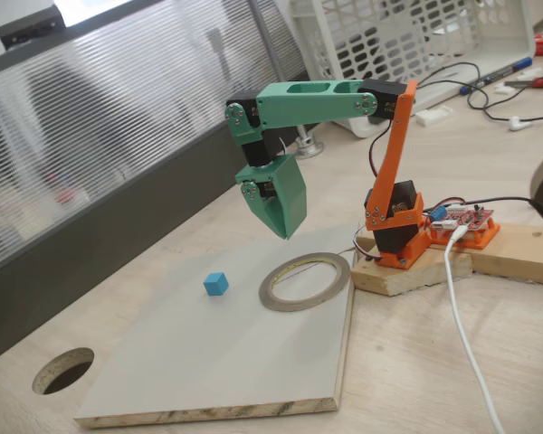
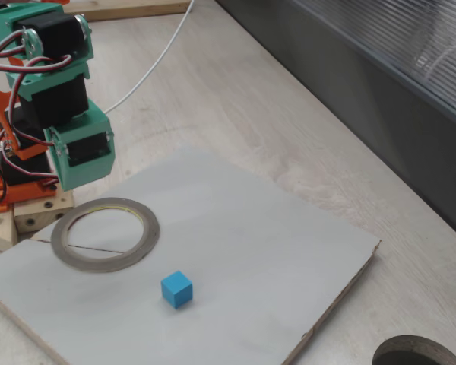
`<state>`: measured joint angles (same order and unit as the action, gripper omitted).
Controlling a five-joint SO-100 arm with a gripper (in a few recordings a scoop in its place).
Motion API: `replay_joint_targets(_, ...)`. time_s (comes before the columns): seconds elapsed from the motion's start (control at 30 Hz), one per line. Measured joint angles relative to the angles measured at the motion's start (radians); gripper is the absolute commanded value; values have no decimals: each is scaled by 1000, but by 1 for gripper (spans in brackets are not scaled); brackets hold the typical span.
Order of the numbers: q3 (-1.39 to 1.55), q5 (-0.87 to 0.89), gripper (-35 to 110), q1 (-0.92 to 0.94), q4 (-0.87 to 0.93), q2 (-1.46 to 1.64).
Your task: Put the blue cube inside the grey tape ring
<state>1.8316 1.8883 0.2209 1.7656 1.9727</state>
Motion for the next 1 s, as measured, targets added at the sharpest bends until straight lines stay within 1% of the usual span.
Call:
replay_joint_targets(0.8,-2,8,1,0,0,-2)
replay_joint_targets(0.93,-29,8,1,0,2,-124)
replay_joint_targets(1.0,-100,8,1,0,0,-207)
